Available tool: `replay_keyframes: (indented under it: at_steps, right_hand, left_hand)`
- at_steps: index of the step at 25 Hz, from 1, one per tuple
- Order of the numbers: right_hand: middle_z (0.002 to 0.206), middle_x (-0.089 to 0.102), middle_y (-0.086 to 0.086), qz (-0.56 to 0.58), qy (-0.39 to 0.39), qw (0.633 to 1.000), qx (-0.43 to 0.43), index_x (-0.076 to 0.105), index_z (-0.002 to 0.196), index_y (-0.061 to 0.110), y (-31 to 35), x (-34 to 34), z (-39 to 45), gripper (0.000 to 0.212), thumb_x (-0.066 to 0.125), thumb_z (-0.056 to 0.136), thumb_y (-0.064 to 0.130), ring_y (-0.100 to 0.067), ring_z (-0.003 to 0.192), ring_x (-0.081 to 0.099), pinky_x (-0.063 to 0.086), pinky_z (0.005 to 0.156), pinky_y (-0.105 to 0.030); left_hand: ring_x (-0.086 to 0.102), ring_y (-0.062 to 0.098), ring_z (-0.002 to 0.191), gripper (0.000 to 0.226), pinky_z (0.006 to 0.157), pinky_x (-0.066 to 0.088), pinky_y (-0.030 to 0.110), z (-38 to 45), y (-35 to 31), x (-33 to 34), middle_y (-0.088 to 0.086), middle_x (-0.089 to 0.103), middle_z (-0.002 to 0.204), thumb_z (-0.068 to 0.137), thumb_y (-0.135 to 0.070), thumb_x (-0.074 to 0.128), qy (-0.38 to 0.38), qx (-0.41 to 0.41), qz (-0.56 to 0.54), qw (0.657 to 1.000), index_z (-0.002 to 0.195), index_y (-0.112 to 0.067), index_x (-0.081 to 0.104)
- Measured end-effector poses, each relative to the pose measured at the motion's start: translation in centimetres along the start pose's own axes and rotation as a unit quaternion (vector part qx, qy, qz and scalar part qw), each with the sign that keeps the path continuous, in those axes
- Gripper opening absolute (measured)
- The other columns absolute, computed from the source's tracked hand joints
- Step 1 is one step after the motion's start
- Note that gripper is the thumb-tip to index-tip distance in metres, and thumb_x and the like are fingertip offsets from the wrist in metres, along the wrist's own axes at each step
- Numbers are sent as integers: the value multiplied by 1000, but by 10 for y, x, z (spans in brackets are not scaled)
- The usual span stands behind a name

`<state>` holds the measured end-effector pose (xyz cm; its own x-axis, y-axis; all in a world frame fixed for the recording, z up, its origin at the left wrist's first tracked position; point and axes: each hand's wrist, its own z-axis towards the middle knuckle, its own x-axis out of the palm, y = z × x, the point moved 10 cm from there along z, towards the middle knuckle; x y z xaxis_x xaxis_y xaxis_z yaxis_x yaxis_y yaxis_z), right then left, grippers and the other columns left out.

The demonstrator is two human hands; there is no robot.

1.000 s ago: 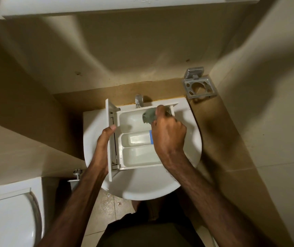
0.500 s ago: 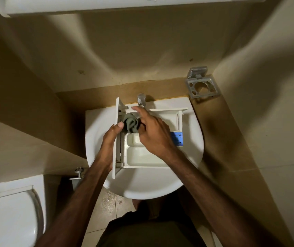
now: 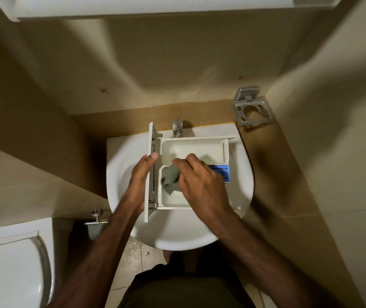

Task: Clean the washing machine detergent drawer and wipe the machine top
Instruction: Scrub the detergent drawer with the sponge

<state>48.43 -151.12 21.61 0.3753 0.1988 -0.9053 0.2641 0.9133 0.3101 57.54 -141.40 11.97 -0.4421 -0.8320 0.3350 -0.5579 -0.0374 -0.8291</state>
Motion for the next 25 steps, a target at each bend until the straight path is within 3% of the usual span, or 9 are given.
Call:
replay_keyframes:
  at_steps: [3,5,8,10,13,17,22,24,25]
  right_hand:
    - [93,64,-7,-58,22,998,-21,71,102,12,11,18,-4,34,83,72,3,-25,66,64,50,45,-35]
    - [93,65,-7,-76,47,995,-40,75,91,10,16,23,-6,23,84,70,11,-25,69,65,47,45,-31]
    - [96,68,-5,-82,136,987,-22,74,95,12,16,35,-10,34,71,74,39,-23,85,65,47,55,-30]
    - [97,71,-2,-94,192,977,-18,72,100,13,16,45,-15,42,67,73,45,-23,96,62,50,63,-32]
    - [98,72,-3,-76,200,977,14,68,100,12,10,49,-9,34,69,73,33,-26,100,61,49,68,-34]
    - [99,71,-6,-53,180,977,98,69,100,13,10,57,-5,21,70,80,14,-30,103,59,50,74,-39]
    - [116,65,-7,-156,189,960,133,67,120,14,12,72,-6,27,63,95,24,-32,116,52,50,84,-42]
    - [114,66,-7,-158,191,959,139,68,117,14,10,74,-6,24,58,96,21,-32,116,52,50,84,-42]
    - [109,67,-7,-168,192,956,144,70,113,15,11,73,-8,25,53,95,18,-31,113,54,50,81,-41]
  left_hand:
    - [70,34,108,49,96,55,49,1,2,2,26,67,129,96,-41,63,5,0,6,1000,131,-9,65]
    - [69,35,107,60,99,53,52,2,2,1,28,66,129,87,-47,70,-2,1,15,1000,131,-6,64]
    - [70,38,110,66,93,57,45,4,6,-6,26,68,127,83,-51,70,-10,-4,19,1000,131,-7,65]
    - [68,39,116,61,95,55,47,3,6,-5,22,70,126,83,-52,68,-3,-3,23,1000,129,-11,67]
    - [70,32,109,64,96,53,47,3,6,-3,15,73,122,78,-53,71,-8,-1,30,1000,127,-11,67]
    - [66,32,94,66,82,53,43,8,8,-2,16,69,106,75,-53,75,-17,-3,36,999,120,-6,65]
    - [73,11,71,24,57,58,24,14,15,-3,0,77,90,98,-36,62,-13,-21,24,999,111,-17,69]
    - [71,8,63,23,53,56,22,12,15,-2,-4,76,81,96,-36,63,-16,-25,24,999,108,-17,68]
    - [72,11,66,30,55,57,23,11,16,0,1,75,86,93,-38,65,-12,-28,22,999,111,-14,68]
